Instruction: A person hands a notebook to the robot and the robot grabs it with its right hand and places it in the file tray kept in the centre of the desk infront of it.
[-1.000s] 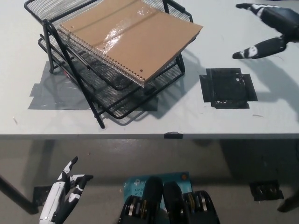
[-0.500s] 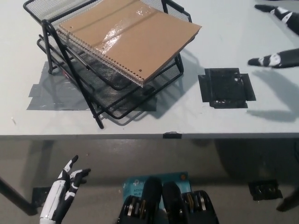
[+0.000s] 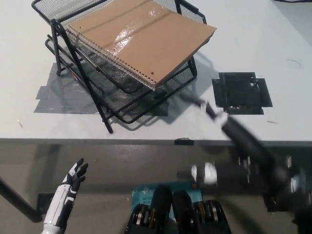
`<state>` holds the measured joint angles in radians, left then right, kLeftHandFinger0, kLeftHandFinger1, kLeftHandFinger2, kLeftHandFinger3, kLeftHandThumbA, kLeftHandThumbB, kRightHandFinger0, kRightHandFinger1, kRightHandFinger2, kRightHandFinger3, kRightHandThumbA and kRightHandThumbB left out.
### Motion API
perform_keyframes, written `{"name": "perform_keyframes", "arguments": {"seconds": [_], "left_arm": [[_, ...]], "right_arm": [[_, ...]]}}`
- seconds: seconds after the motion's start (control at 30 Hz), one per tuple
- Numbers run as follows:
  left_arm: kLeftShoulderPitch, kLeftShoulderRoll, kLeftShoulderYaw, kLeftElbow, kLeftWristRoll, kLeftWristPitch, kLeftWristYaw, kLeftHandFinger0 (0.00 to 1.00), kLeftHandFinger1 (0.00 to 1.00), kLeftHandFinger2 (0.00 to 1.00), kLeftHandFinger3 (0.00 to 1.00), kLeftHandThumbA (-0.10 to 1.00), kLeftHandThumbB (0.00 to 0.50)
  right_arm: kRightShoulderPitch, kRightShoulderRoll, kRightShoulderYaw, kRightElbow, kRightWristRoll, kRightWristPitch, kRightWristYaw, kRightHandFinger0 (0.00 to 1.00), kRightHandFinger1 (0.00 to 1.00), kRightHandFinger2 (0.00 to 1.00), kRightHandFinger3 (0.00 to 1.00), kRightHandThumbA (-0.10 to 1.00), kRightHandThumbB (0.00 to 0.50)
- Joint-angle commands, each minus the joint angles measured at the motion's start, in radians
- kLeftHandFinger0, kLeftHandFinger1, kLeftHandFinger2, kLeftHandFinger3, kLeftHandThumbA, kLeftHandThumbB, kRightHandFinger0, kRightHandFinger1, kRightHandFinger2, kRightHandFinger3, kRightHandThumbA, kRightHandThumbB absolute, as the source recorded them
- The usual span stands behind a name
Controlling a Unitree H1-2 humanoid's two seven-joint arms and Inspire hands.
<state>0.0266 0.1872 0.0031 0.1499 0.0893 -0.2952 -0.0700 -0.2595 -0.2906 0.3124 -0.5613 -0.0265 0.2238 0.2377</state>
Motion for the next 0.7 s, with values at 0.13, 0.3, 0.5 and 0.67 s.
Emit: {"name": "perform_keyframes", "arguments": {"seconds": [0.13, 0.3, 0.5, 0.67], "left_arm": [[-0.006, -0.005, -0.027, -0.046, -0.006, -0.09, -0.013, 1.0, 1.0, 1.0, 1.0, 1.0, 0.433], [0.012, -0.008, -0.033, -0.043, -0.009, -0.107, -0.009, 1.0, 1.0, 1.0, 1.0, 1.0, 0.44], [0.039, -0.016, -0.043, -0.056, -0.015, -0.101, -0.012, 1.0, 1.0, 1.0, 1.0, 1.0, 0.45], [0.038, -0.02, -0.044, -0.048, -0.01, -0.102, -0.002, 1.0, 1.0, 1.0, 1.0, 1.0, 0.45]], "right_arm": [[0.391, 0.269, -0.21, -0.079, 0.174, -0.268, -0.209, 1.0, 1.0, 1.0, 1.0, 1.0, 0.385], [0.43, 0.31, -0.263, 0.131, 0.162, -0.345, -0.187, 1.0, 1.0, 1.0, 1.0, 1.0, 0.382], [0.472, 0.344, -0.29, 0.316, 0.162, -0.432, -0.173, 1.0, 1.0, 1.0, 1.0, 1.0, 0.291], [0.471, 0.353, -0.296, 0.412, 0.17, -0.434, -0.157, 1.0, 1.0, 1.0, 1.0, 1.0, 0.257]]}}
